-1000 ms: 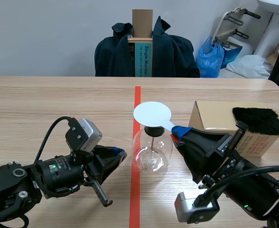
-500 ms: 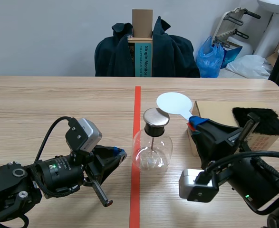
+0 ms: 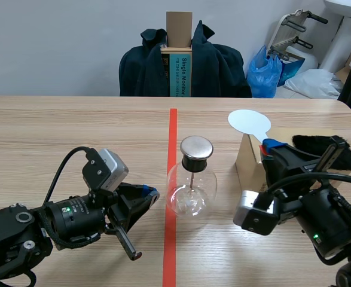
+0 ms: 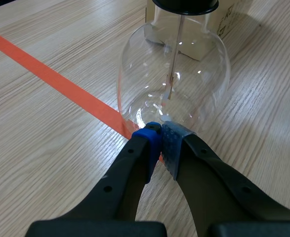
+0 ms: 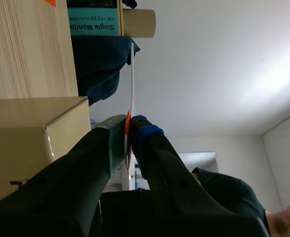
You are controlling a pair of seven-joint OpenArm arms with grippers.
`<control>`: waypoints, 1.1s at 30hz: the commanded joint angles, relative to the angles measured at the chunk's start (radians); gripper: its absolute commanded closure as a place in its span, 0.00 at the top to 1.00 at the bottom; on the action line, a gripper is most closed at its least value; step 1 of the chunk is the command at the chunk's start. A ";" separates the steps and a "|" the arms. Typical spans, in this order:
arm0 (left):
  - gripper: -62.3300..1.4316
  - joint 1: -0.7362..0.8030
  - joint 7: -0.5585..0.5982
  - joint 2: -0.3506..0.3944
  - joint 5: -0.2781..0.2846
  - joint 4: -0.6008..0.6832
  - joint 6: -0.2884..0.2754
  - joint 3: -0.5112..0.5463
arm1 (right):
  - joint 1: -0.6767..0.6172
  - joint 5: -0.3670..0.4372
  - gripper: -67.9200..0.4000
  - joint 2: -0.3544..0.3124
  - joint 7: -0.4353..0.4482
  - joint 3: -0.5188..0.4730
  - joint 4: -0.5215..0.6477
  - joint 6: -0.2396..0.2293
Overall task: Do the electroscope experiment.
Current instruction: 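Move the plate toward and away from the electroscope, then hold the plate still at the electroscope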
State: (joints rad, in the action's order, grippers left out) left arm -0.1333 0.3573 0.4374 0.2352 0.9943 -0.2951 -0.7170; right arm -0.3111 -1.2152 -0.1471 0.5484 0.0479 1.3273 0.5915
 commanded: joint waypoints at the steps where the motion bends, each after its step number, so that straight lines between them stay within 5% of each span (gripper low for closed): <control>1: 0.06 -0.013 0.020 -0.005 0.007 0.020 -0.003 0.009 | 0.006 0.011 0.02 -0.013 0.003 -0.003 0.010 0.014; 21: 0.06 -0.013 0.020 -0.005 0.007 0.020 -0.003 0.009 | 0.006 -0.013 0.02 -0.013 0.287 -0.003 0.010 0.014; 33: 0.06 -0.013 0.020 -0.005 0.007 0.020 -0.003 0.009 | 0.006 -0.013 0.02 -0.013 0.331 -0.003 0.010 0.014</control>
State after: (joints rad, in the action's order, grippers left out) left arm -0.1333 0.3573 0.4377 0.2352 0.9943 -0.2951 -0.7170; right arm -0.3111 -1.2388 -0.1471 0.8753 0.0479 1.3273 0.5915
